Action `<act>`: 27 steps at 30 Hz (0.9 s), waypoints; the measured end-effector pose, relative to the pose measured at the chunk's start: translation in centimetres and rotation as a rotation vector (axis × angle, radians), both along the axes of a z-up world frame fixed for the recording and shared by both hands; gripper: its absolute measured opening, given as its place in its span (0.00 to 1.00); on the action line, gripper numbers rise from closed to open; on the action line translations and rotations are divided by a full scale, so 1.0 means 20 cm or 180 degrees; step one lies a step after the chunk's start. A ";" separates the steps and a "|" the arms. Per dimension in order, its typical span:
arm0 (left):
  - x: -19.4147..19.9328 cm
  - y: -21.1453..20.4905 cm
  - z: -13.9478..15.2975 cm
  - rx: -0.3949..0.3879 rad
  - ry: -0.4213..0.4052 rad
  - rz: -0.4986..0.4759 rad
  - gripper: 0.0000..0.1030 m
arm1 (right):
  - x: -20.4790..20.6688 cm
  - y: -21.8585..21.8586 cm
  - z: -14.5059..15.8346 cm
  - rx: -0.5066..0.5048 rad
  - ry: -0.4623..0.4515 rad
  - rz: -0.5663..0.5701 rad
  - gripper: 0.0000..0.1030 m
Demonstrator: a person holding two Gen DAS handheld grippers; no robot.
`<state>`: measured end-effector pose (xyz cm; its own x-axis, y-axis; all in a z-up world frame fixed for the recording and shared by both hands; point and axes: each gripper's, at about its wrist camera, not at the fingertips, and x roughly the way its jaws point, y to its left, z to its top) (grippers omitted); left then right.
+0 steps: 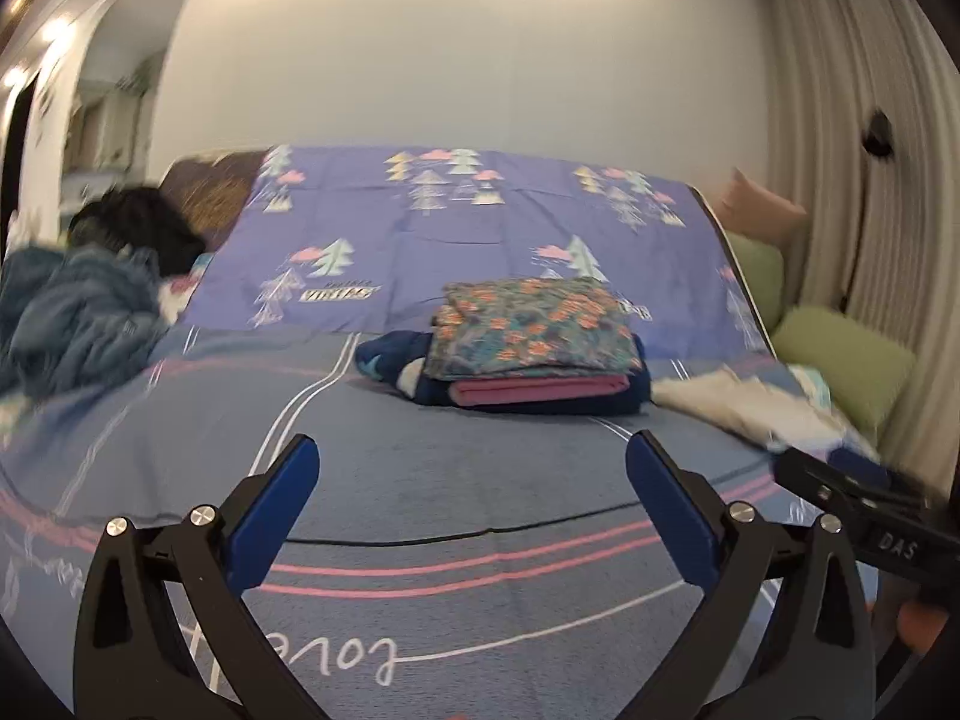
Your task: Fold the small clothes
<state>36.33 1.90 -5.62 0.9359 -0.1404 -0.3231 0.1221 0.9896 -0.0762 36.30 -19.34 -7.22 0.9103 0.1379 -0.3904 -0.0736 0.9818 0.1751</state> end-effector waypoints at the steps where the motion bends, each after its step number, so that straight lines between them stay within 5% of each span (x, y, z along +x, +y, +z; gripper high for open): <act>1: -0.01 -0.04 0.00 0.0118 -0.0027 -0.0043 0.99 | 0.00 0.02 0.00 -0.0037 -0.0011 0.0035 0.98; 4: -0.02 -0.11 -0.01 0.0374 -0.0055 -0.0087 0.99 | -0.01 0.04 0.01 -0.0091 -0.0034 0.0079 0.98; 20: 0.02 -0.05 -0.03 0.0181 0.0060 -0.0091 0.99 | 0.01 0.04 0.00 -0.0049 0.0042 0.0173 0.98; 27: 0.02 -0.09 -0.03 0.0282 0.0072 -0.0086 0.99 | 0.02 0.06 -0.01 -0.0097 0.0086 0.0196 0.98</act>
